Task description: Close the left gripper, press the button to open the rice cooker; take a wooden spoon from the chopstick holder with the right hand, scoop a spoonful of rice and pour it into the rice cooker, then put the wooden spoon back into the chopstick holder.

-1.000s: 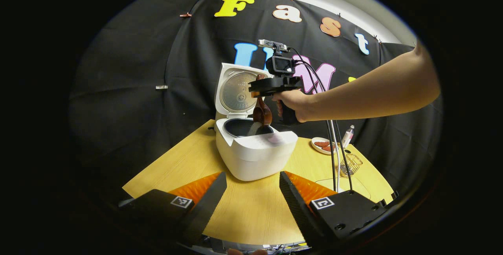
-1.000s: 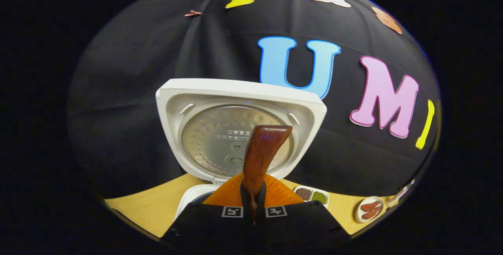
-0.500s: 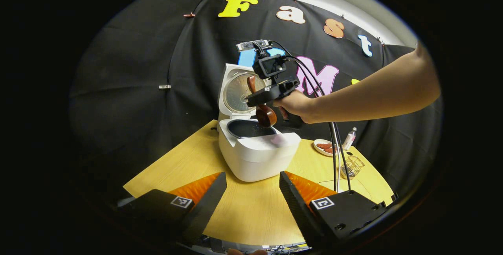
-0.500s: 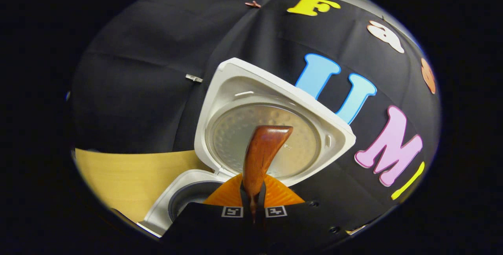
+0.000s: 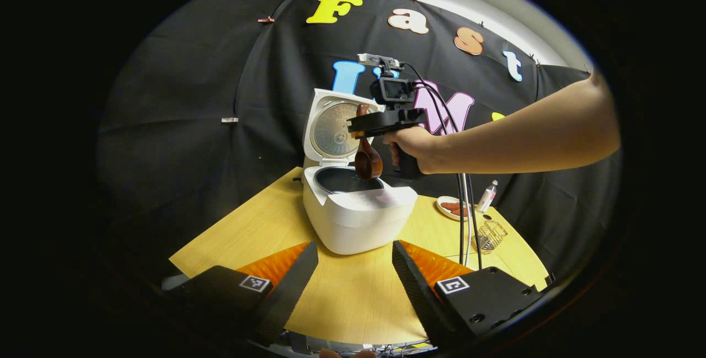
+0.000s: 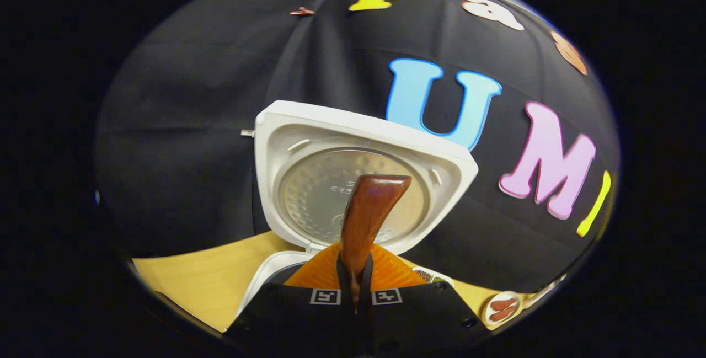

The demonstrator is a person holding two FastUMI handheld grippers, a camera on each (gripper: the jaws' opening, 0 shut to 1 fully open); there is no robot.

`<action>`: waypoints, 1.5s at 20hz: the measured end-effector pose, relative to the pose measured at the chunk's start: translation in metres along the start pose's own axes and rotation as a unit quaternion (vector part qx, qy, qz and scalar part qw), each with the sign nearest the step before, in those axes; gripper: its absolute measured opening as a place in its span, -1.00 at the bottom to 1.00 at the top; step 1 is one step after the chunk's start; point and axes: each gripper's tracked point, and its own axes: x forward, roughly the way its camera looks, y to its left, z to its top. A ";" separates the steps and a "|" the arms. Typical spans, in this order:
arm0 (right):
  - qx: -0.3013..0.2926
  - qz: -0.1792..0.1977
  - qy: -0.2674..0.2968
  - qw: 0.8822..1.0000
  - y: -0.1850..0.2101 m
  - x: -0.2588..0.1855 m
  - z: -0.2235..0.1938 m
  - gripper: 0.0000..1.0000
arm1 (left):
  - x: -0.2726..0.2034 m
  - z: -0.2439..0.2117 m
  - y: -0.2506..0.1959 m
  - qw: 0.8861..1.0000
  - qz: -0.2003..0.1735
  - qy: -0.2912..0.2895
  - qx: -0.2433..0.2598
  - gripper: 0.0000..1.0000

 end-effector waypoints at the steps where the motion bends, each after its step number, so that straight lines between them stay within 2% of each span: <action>1: 0.038 0.002 0.000 0.999 -0.004 -0.002 0.001 -0.95 | 0.000 0.001 -0.003 1.000 -0.002 -0.001 0.002 0.88; 3: 0.122 0.003 -0.006 0.993 -0.014 -0.015 0.007 -0.88 | -0.001 0.002 -0.009 1.000 -0.008 -0.003 0.006 0.88; 6: 0.232 0.004 -0.029 0.972 -0.036 -0.036 0.019 -0.88 | -0.002 0.007 -0.015 1.000 -0.012 -0.007 0.011 0.88; 11: 0.291 -0.009 -0.085 0.953 -0.092 -0.103 0.044 -0.89 | -0.006 0.012 -0.029 1.000 -0.022 -0.012 0.018 0.88; 14: 0.289 -0.038 -0.120 0.949 -0.139 -0.152 0.053 -0.89 | -0.007 0.012 -0.042 0.999 -0.030 -0.013 0.028 0.88; 19: 0.294 -0.082 -0.152 0.940 -0.207 -0.241 0.038 -0.89 | -0.008 0.011 -0.070 0.998 -0.047 -0.010 0.036 0.88; 23: 0.313 -0.132 -0.155 0.928 -0.271 -0.302 -0.002 -0.89 | -0.008 0.011 -0.092 0.997 -0.059 -0.014 0.055 0.88; 27: 0.304 -0.186 -0.133 0.925 -0.333 -0.340 -0.060 -0.89 | -0.002 0.004 -0.110 0.996 -0.070 0.002 0.048 0.88; 30: 0.291 -0.219 -0.118 0.924 -0.379 -0.348 -0.099 -0.88 | 0.002 -0.002 -0.122 0.997 -0.063 0.018 0.044 0.88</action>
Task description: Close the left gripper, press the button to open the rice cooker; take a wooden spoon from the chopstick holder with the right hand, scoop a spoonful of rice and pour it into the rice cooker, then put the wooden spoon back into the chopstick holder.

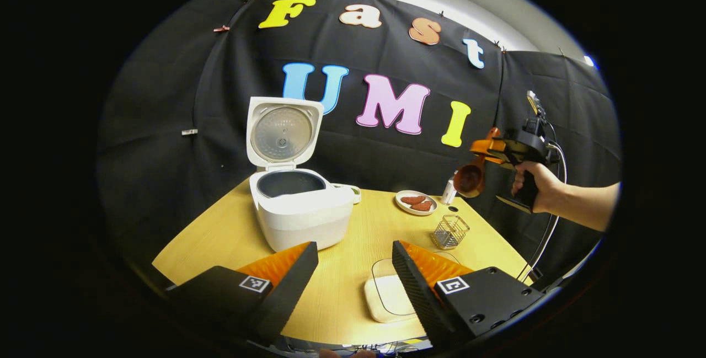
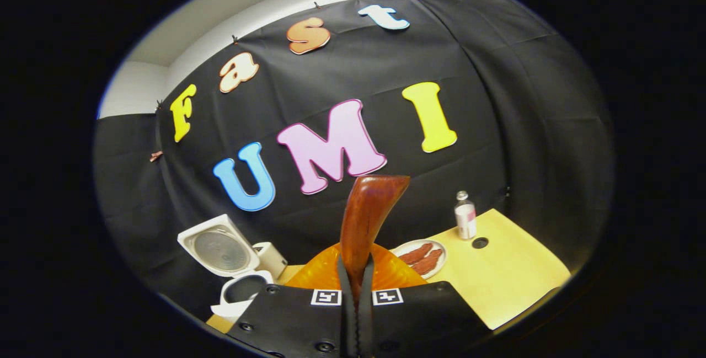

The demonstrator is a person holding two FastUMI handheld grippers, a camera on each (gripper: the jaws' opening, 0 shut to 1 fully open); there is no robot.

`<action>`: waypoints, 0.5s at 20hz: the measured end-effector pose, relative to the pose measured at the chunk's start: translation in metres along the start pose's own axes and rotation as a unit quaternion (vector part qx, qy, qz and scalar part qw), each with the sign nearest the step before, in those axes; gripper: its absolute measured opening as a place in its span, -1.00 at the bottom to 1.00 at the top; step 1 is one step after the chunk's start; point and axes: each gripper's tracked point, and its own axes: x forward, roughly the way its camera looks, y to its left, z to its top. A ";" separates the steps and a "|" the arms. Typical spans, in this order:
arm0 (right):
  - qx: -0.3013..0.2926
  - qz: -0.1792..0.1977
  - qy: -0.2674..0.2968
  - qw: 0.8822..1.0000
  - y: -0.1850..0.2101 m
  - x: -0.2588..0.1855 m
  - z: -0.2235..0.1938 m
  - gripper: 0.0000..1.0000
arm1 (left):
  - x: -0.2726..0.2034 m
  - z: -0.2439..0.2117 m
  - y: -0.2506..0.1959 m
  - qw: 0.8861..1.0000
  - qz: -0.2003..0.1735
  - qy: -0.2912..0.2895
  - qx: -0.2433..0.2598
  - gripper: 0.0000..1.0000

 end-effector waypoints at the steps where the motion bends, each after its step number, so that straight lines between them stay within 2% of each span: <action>1: -0.008 -0.013 0.003 1.000 -0.021 0.006 -0.006 -0.98 | 0.001 -0.001 -0.003 1.000 0.003 0.002 0.002 0.88; 2: -0.011 -0.023 0.009 1.000 -0.039 0.013 -0.014 -0.88 | 0.002 0.000 -0.006 1.000 0.005 0.004 0.007 0.88; 6: -0.005 -0.050 0.037 0.998 -0.092 0.045 -0.057 -0.89 | 0.011 -0.005 -0.014 1.000 0.020 0.018 0.016 0.88; 10: 0.015 -0.058 0.066 0.996 -0.117 0.064 -0.109 -0.87 | 0.020 -0.008 -0.022 0.999 0.039 0.025 0.026 0.88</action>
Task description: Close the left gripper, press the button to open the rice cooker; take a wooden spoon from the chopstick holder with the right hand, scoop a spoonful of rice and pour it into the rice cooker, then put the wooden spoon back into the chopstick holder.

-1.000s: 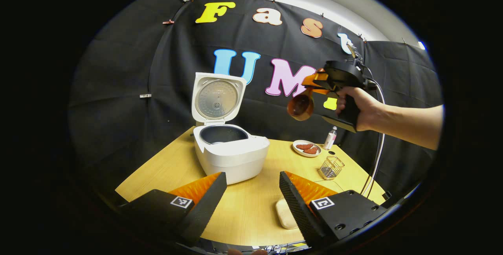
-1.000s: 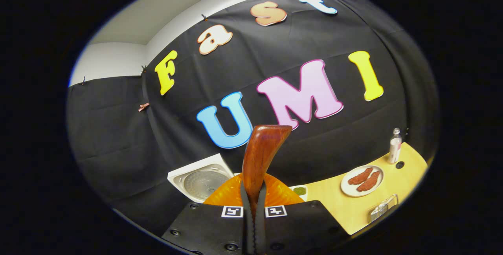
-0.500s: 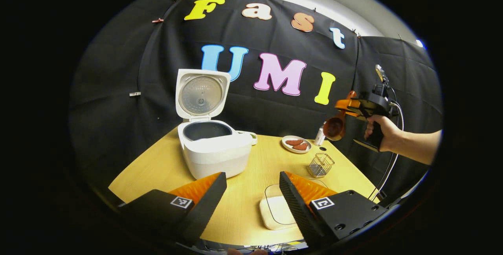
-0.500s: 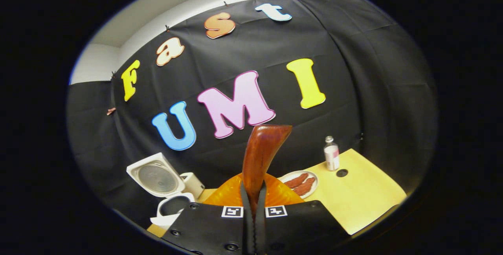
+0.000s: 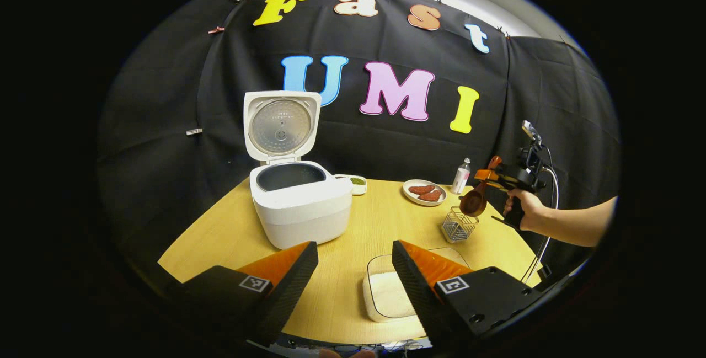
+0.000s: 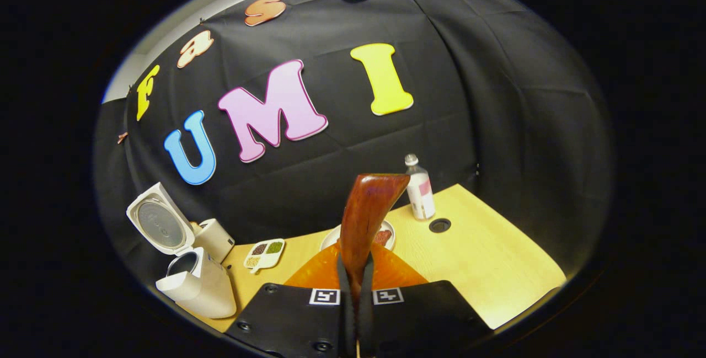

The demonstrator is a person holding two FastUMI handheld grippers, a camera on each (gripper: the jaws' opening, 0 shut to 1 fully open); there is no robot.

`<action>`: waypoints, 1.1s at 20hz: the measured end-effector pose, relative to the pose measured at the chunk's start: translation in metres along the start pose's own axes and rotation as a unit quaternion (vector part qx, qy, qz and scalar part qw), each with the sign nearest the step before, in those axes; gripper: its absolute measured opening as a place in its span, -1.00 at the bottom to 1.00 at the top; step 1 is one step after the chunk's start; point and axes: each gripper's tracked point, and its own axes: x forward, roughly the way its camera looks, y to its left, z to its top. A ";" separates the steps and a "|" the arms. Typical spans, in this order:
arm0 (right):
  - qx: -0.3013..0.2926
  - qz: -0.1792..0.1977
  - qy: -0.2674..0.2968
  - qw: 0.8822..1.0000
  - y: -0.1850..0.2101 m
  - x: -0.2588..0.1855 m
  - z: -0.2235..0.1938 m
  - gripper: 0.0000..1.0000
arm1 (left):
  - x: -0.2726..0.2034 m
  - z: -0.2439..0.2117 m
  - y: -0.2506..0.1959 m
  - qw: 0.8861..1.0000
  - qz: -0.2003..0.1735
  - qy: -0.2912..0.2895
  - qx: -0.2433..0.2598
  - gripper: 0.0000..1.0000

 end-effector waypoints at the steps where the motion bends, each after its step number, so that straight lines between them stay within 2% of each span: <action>1: 0.004 -0.002 0.004 1.000 -0.004 0.007 -0.009 -0.84 | 0.002 -0.001 -0.003 1.000 0.002 0.001 0.006 0.88; 3: 0.003 -0.009 0.017 1.000 -0.012 0.017 -0.031 -0.83 | 0.009 -0.004 -0.003 1.000 0.004 0.008 0.012 0.88; 4: 0.004 -0.011 0.027 1.000 -0.014 0.022 -0.040 -0.72 | 0.010 -0.006 -0.004 1.000 0.005 0.011 0.013 0.88; 5: 0.008 -0.010 0.037 0.999 -0.015 0.024 -0.050 -0.78 | 0.010 -0.008 -0.004 1.000 0.008 0.013 0.014 0.87; 7: 0.015 -0.013 0.052 0.998 -0.021 0.025 -0.072 -0.73 | 0.011 -0.011 -0.003 1.000 0.014 0.017 0.014 0.88; 9: 0.021 -0.020 0.056 0.998 -0.025 0.026 -0.079 -0.71 | 0.011 -0.011 -0.001 1.000 0.017 0.018 0.013 0.88; 11: 0.028 -0.008 0.065 0.997 -0.022 0.027 -0.082 -0.63 | 0.012 -0.011 0.001 1.000 0.019 0.018 0.011 0.88; 12: 0.027 -0.010 0.062 0.998 -0.023 0.031 -0.080 -0.77 | 0.012 -0.010 0.002 1.000 0.019 0.018 0.011 0.88; 13: 0.028 -0.011 0.059 0.998 -0.025 0.028 -0.079 -0.42 | 0.012 -0.009 0.002 1.000 0.020 0.017 0.011 0.88; 14: 0.032 -0.010 0.061 0.998 -0.024 0.027 -0.078 -0.36 | 0.012 -0.007 0.002 1.000 0.019 0.016 0.012 0.88; 15: 0.039 -0.007 0.067 0.997 -0.022 0.026 -0.079 -0.21 | 0.011 -0.007 0.002 1.000 0.018 0.014 0.013 0.88; 16: 0.045 -0.001 0.074 0.996 -0.018 0.024 -0.081 -0.23 | 0.010 -0.005 0.001 1.000 0.017 0.011 0.014 0.88; 17: 0.042 -0.004 0.078 0.996 -0.019 0.020 -0.081 0.51 | 0.010 -0.003 0.000 1.000 0.015 0.008 0.015 0.88; 19: 0.017 -0.018 0.067 0.997 -0.025 0.013 -0.072 1.00 | 0.008 0.001 -0.001 1.000 0.011 0.003 0.018 0.88; 22: -0.001 -0.028 0.068 0.997 -0.025 -0.003 -0.068 0.97 | 0.007 0.010 0.000 1.000 0.009 -0.008 0.019 0.88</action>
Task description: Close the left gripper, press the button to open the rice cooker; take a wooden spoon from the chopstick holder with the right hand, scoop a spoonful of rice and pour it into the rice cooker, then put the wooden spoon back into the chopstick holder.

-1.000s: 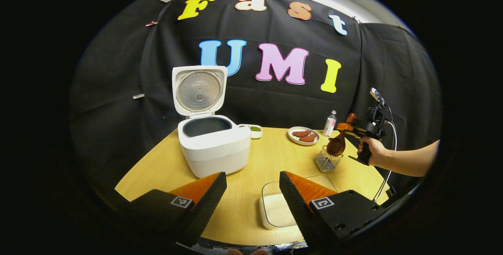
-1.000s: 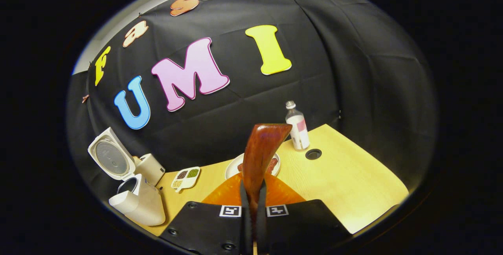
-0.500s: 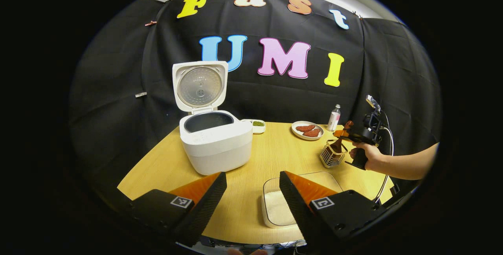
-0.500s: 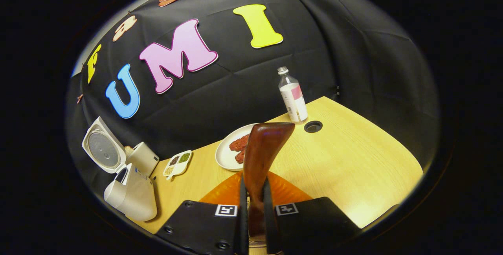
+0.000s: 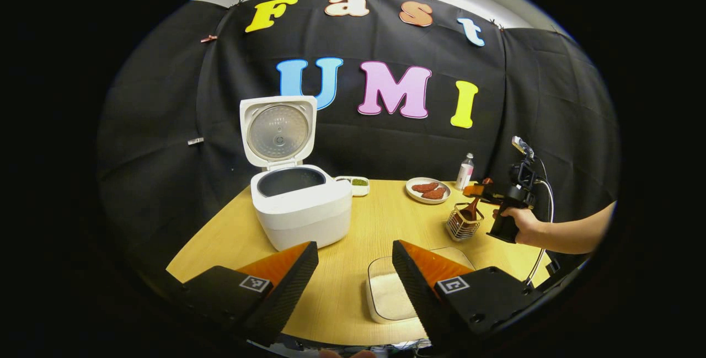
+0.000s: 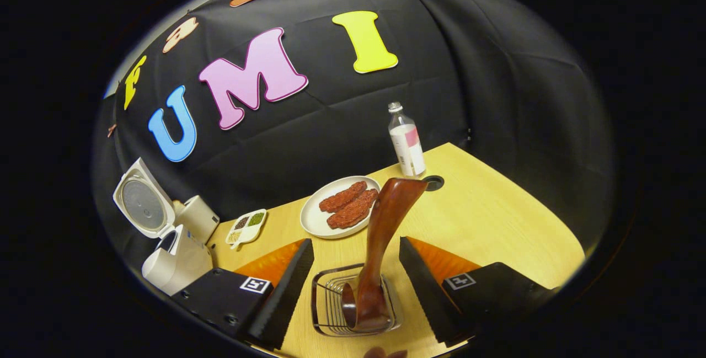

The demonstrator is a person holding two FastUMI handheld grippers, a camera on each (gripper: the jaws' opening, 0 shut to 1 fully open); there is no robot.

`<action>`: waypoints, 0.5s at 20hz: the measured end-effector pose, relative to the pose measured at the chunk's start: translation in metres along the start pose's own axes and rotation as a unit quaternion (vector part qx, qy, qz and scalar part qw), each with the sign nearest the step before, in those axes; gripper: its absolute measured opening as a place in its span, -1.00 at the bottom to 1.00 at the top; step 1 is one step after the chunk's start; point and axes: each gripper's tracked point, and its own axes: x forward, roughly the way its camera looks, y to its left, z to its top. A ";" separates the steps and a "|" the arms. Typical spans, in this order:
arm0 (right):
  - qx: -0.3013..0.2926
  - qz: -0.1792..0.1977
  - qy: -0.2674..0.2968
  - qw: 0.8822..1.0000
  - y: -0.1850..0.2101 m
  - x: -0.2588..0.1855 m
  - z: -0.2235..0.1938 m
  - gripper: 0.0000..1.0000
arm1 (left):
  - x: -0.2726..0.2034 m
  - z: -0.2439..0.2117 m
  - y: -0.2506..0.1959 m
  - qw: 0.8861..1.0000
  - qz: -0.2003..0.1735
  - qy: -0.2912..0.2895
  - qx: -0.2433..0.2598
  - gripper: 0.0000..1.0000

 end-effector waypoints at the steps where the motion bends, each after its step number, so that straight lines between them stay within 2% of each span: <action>1: 0.001 -0.003 -0.001 1.000 0.002 -0.007 0.005 0.97 | 0.000 0.002 0.001 1.000 -0.001 -0.004 -0.001 0.88; 7: -0.014 -0.008 -0.042 0.999 0.016 -0.079 0.041 0.97 | 0.012 0.050 0.020 0.999 0.008 -0.047 0.008 0.87; 10: -0.020 0.011 -0.048 0.999 0.044 -0.123 0.051 0.97 | 0.024 0.099 0.044 0.996 0.025 -0.091 0.002 0.88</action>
